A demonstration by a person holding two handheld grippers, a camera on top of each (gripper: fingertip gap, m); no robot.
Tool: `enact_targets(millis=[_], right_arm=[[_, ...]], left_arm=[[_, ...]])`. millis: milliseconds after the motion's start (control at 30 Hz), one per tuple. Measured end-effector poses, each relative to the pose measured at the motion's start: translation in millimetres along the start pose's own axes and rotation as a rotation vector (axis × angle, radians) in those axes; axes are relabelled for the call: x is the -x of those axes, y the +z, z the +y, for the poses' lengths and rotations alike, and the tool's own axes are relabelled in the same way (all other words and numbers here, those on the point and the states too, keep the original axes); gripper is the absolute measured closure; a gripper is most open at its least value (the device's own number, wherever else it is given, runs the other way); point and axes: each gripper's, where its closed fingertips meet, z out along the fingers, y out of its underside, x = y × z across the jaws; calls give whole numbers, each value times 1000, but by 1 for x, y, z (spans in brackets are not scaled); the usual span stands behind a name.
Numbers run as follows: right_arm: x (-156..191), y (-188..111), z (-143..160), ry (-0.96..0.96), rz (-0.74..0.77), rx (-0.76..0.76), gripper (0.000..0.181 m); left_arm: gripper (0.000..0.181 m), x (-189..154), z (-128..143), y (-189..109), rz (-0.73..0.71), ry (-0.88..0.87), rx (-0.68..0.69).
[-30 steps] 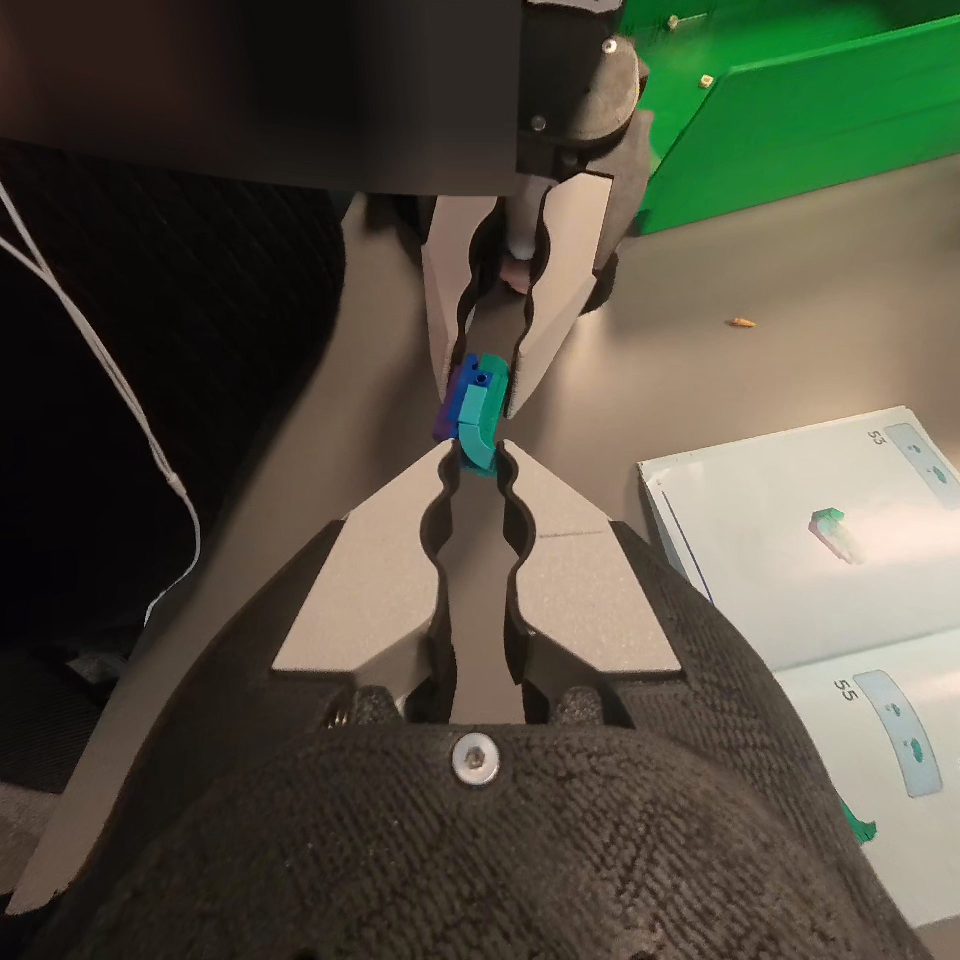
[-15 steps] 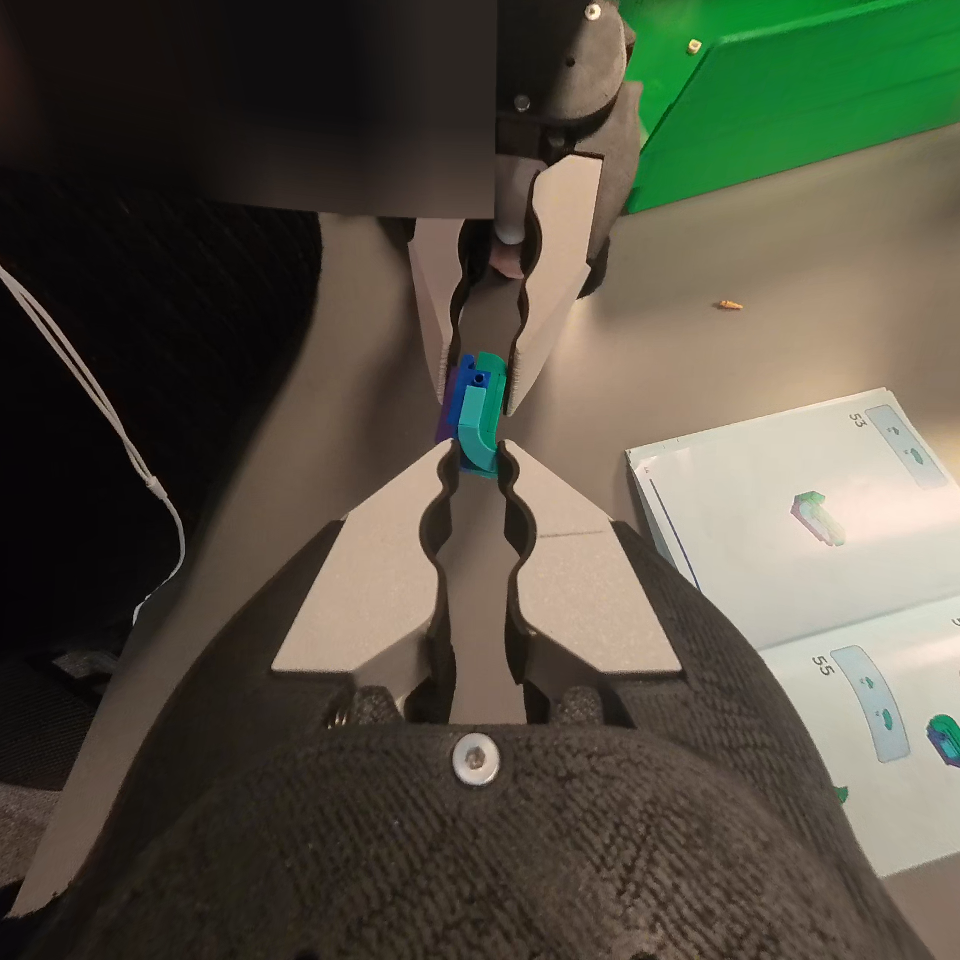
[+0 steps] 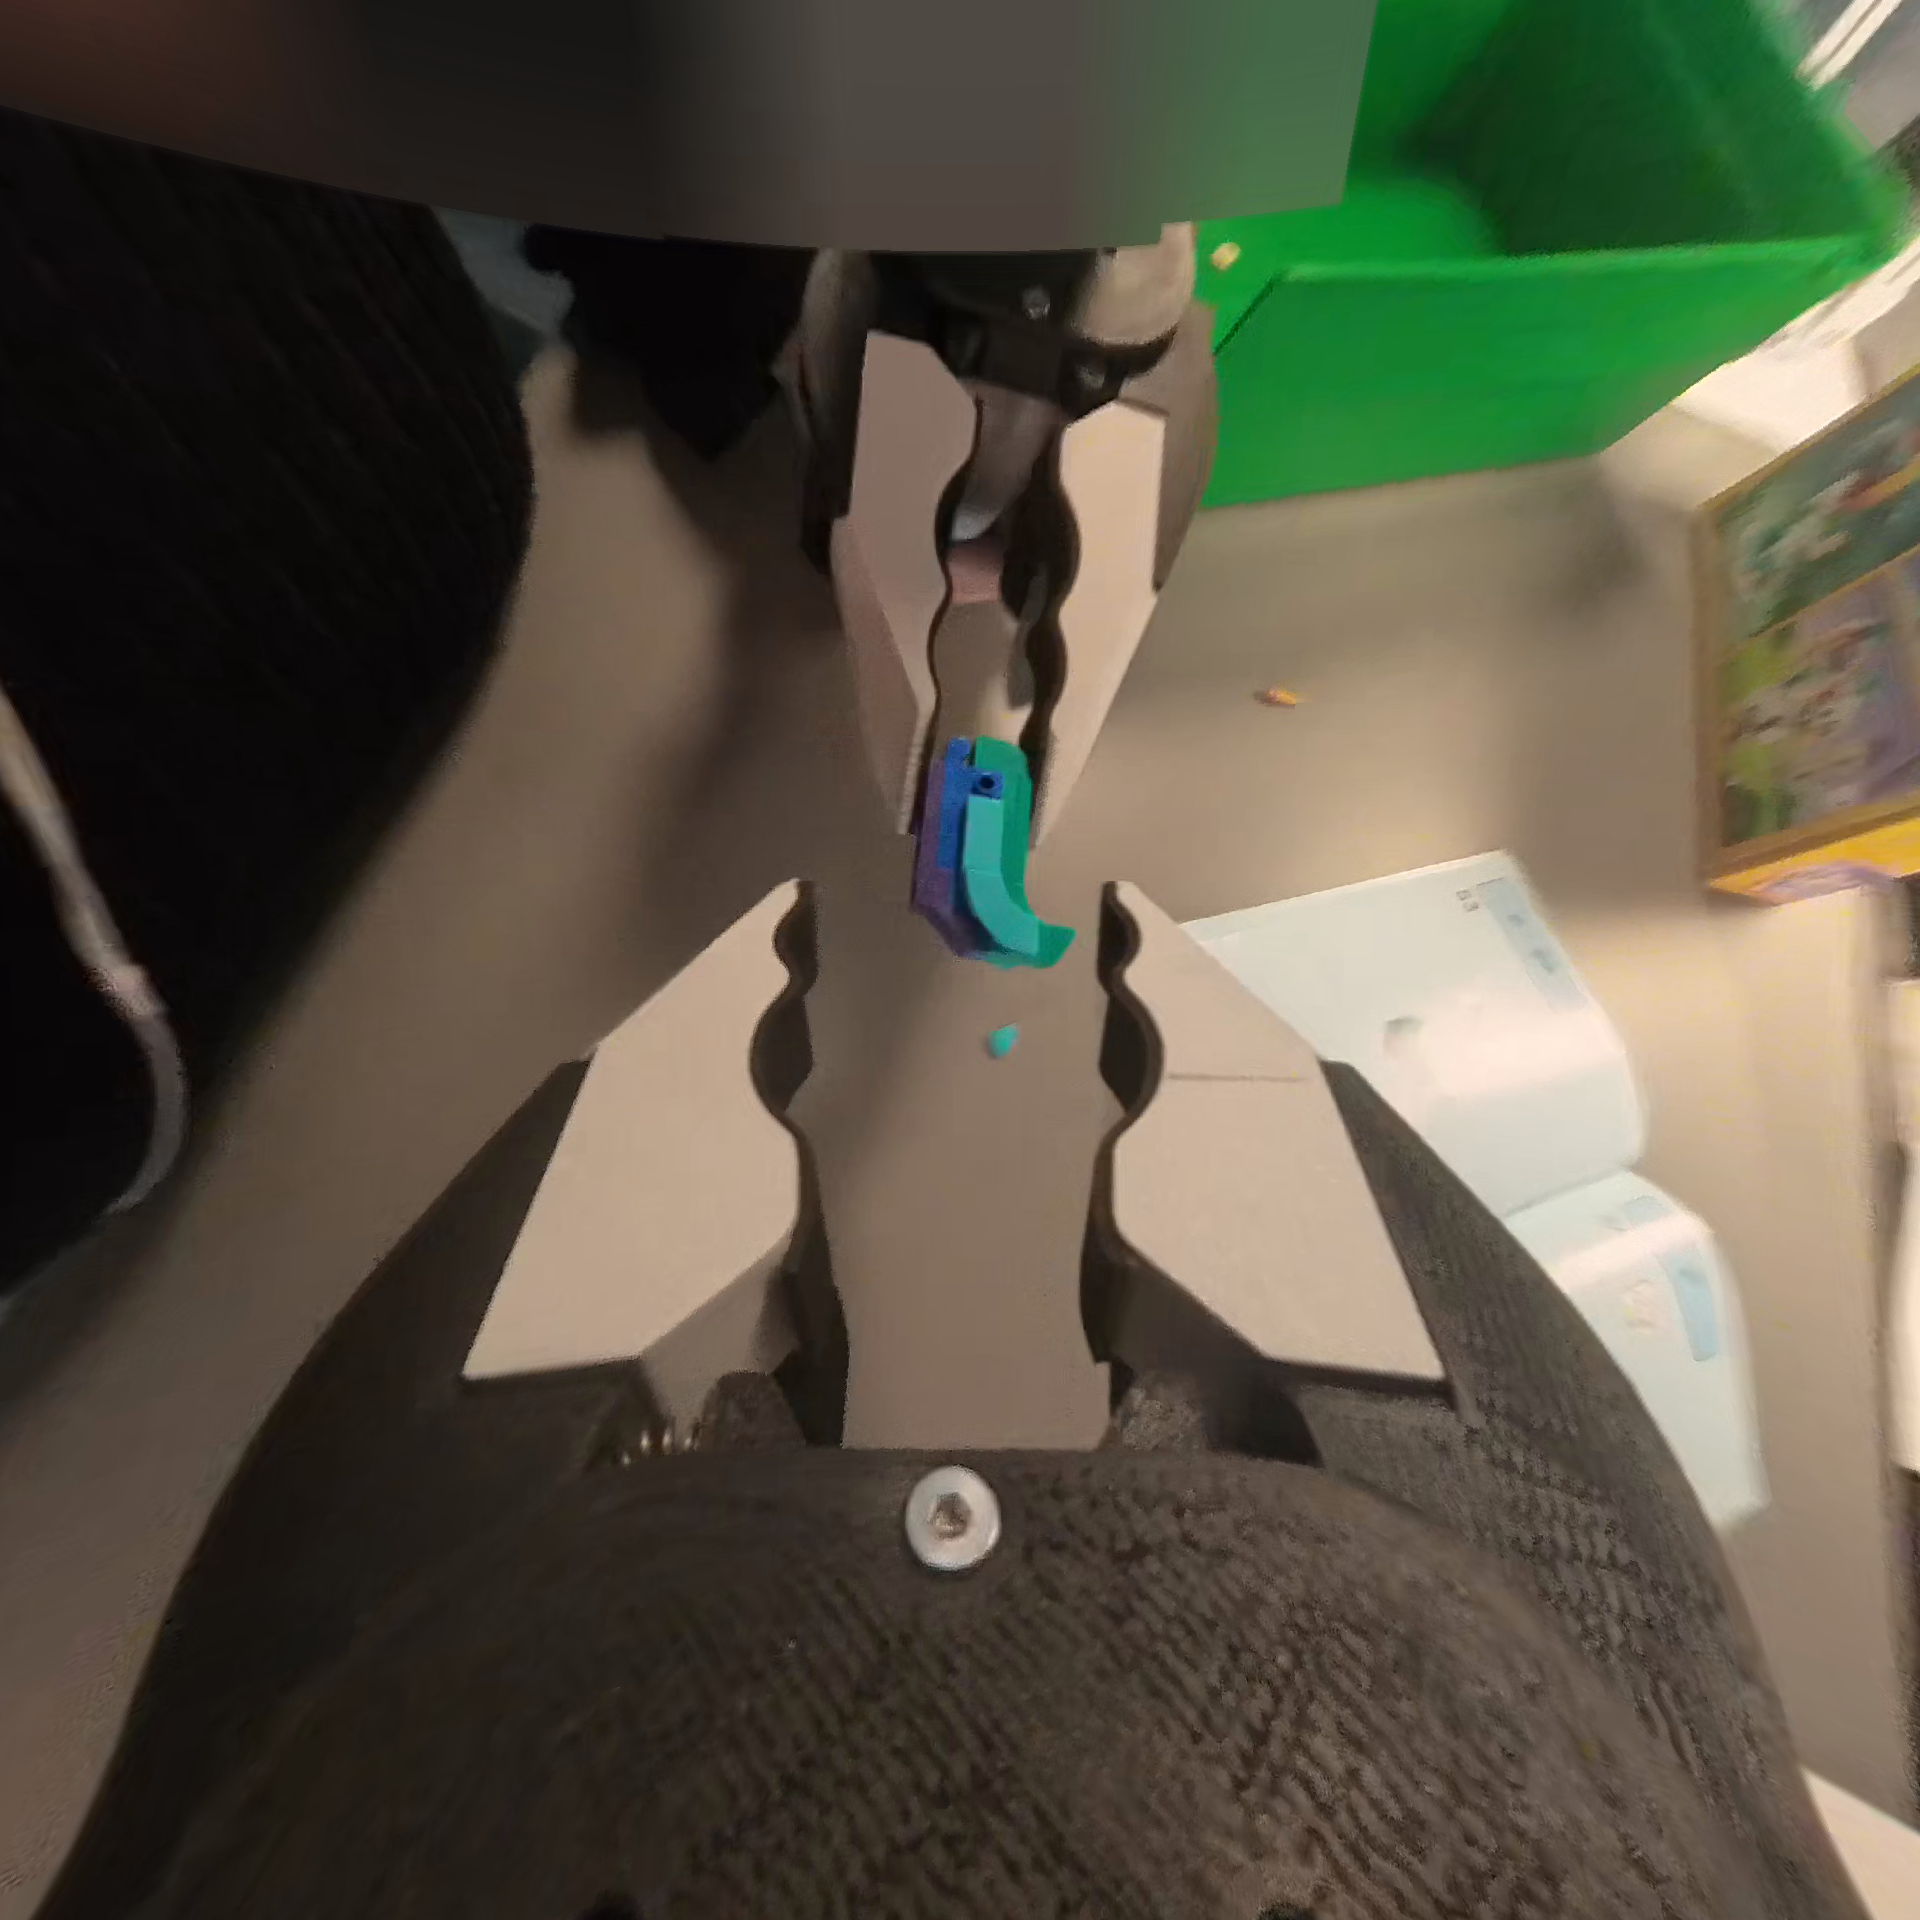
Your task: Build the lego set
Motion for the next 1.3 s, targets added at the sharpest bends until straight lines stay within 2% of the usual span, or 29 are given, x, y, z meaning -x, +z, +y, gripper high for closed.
enact_targets(millis=[33, 167, 267, 367, 533, 867, 1000, 1133, 1200, 1300], right_arm=[[-6, 2, -1, -82, 98, -9, 125], [-20, 12, 6, -456, 462, 77, 123], [-21, 19, 12, -598, 594, 143, 126], [-24, 19, 8, -693, 698, 151, 143], [-29, 20, 10, -748, 766, 195, 167], [-33, 23, 15, -856, 813, 291, 169], [-33, 25, 17, -831, 797, 279, 169], [-31, 28, 20, -613, 725, 166, 167], [-27, 28, 24, -444, 656, 101, 138], [-26, 20, 24, -260, 602, -9, 131]], left_arm=[[158, 3, -1, -1, -9, -18, -6], [158, 11, -3, -4, -30, -72, -26], [158, 13, -3, -5, -38, -90, -32], [158, 14, -3, -5, -41, -98, -33], [158, 16, -2, -5, -49, -115, -27], [158, 20, 3, -5, -72, -146, 4], [158, 21, 5, -4, -78, -149, 18], [158, 27, 7, -4, -102, -162, 30], [158, 30, 8, -7, -128, -139, 38], [159, 33, 9, -8, -145, -120, 45]])
